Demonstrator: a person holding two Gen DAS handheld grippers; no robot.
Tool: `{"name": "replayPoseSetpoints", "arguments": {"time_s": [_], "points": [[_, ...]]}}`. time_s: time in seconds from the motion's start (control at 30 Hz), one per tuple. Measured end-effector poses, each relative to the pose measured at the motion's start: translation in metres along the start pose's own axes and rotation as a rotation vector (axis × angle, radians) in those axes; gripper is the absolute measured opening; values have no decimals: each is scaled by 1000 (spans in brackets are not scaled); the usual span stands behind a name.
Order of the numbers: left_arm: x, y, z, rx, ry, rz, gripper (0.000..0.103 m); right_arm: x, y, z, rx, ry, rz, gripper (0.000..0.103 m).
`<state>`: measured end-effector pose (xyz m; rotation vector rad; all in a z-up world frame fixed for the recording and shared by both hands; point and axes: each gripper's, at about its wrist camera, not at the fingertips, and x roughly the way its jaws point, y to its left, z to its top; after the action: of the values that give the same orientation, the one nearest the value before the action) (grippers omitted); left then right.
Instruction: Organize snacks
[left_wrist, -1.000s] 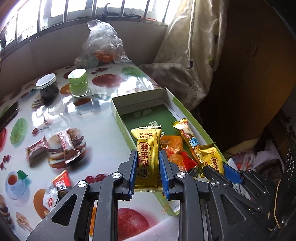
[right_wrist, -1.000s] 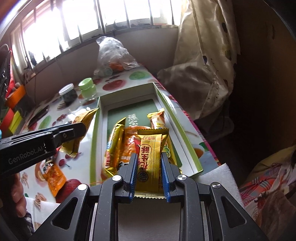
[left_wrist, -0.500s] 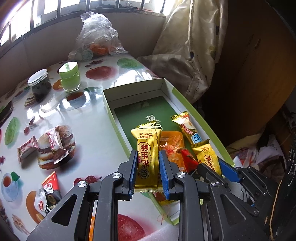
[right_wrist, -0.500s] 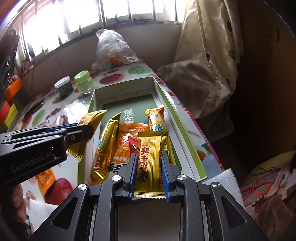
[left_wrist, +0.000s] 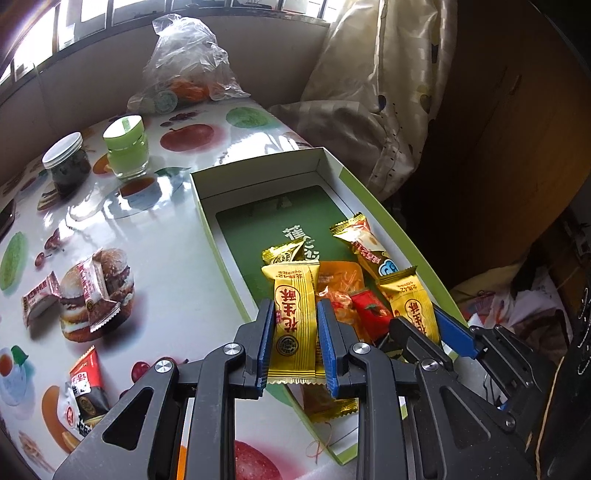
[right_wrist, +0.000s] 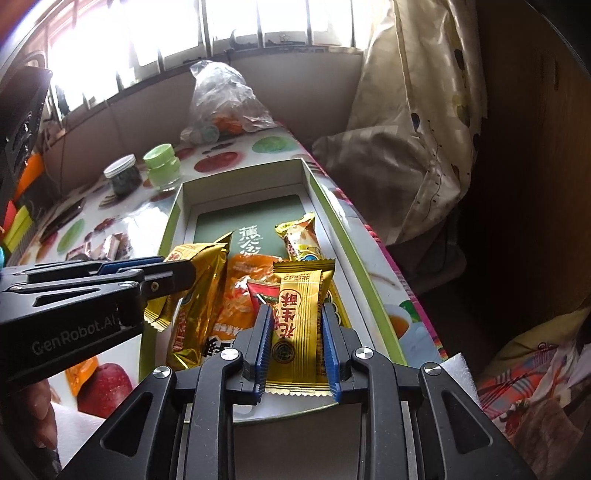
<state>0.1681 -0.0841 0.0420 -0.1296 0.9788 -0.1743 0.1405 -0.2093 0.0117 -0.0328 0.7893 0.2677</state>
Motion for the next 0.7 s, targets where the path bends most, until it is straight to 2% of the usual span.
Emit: {"name": "replayPoseSetpoints", "arguments": {"time_s": [0.3,0.4,0.7], "points": [[2,2,0,-15,7,-20,34,-2,2,-2,-9,-1,-9,34],[-1,1,0,-14,-1,-18,36,-4,3,-3,-13,-1,-5,39],[-14,4,-3,-18,-25,-15,38,-11,2,-5,3,-10,0,46]]}}
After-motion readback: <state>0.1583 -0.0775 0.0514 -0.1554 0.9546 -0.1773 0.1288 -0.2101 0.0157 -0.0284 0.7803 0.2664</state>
